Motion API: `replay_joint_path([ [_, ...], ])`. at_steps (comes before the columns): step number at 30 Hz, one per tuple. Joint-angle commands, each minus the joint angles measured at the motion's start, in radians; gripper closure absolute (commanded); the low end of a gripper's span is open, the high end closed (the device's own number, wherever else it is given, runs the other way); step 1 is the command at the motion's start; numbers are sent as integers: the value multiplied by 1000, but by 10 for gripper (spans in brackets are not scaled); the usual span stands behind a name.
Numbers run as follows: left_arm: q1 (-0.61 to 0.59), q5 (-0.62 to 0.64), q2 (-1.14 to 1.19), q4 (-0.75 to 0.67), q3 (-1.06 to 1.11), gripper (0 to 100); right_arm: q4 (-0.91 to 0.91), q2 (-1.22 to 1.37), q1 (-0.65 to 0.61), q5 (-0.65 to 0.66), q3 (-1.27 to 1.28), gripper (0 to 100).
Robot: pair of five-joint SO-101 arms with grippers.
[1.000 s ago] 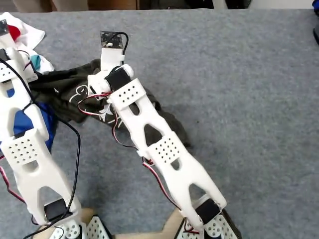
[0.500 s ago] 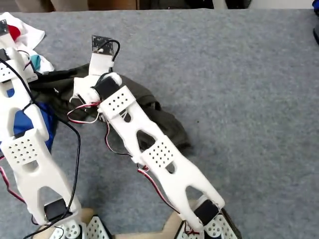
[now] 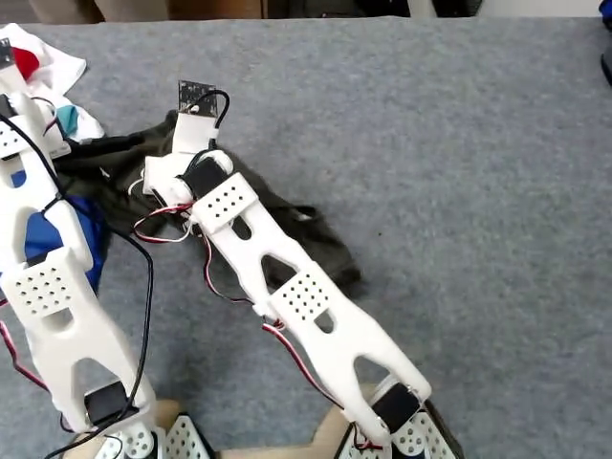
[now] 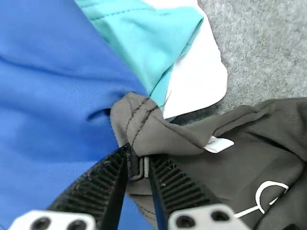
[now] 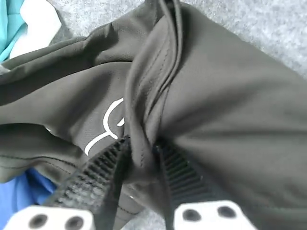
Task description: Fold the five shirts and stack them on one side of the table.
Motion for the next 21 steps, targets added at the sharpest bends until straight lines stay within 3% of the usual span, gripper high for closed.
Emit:
replay_joint_path([
  [1,-12,-2,-7,-18,-3,980,11,-12,15,34,-18,939],
  [15,-12,-2,70,-18,-14,980,206,-120,311,117,-62,943],
  [21,-9,-2,65,-18,-15,980,287,-136,341,344,-62,940],
])
